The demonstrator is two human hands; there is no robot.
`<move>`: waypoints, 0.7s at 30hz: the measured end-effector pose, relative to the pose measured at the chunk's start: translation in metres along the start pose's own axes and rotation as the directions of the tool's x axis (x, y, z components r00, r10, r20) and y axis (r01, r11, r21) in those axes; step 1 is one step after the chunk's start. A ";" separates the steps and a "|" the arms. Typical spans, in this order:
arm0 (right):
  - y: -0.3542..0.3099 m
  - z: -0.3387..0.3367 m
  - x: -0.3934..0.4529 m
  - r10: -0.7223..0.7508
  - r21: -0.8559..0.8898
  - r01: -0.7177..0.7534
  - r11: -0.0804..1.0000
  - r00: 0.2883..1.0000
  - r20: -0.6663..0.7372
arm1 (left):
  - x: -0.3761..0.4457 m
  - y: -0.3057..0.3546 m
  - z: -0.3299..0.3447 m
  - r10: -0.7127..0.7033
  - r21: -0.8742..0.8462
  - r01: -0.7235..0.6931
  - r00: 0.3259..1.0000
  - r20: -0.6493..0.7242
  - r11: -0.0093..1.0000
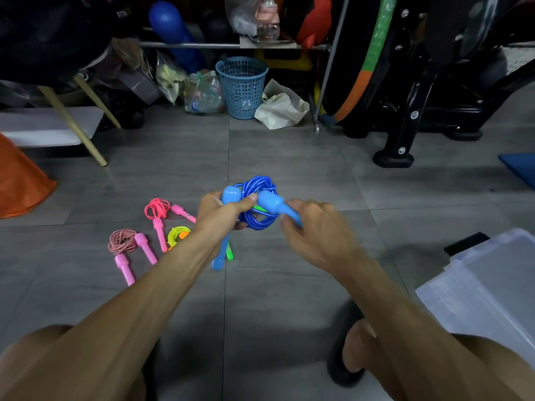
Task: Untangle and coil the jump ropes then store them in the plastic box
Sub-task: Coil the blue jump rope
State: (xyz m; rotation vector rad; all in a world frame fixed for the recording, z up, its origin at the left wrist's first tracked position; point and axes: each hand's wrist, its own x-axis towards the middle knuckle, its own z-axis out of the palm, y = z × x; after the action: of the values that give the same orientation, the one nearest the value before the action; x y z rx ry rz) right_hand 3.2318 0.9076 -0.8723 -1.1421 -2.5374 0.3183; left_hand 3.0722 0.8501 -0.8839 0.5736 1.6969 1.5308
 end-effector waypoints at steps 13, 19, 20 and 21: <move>0.066 -0.038 -0.018 0.032 0.128 -0.034 0.991 0.999 0.020 | -0.004 0.011 -0.012 -0.013 -0.086 0.015 0.999 0.033 0.996; 0.065 -0.029 -0.027 0.100 0.459 -0.164 0.873 0.982 0.160 | -0.028 0.010 0.018 0.045 0.006 -0.048 0.969 0.244 0.999; 0.056 -0.032 -0.028 0.099 0.626 -0.208 0.752 0.974 0.204 | -0.031 0.012 0.022 0.057 0.004 -0.060 0.963 0.262 0.998; 0.047 -0.034 -0.027 0.101 0.744 -0.252 0.619 0.965 0.243 | -0.034 0.013 0.026 0.072 0.000 -0.075 0.957 0.282 0.997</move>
State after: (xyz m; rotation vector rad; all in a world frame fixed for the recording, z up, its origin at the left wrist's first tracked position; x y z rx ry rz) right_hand 3.2940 0.9204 -0.8627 -1.0054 -1.9978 1.4624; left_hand 3.1108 0.8427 -0.8629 0.8283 1.4797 1.4154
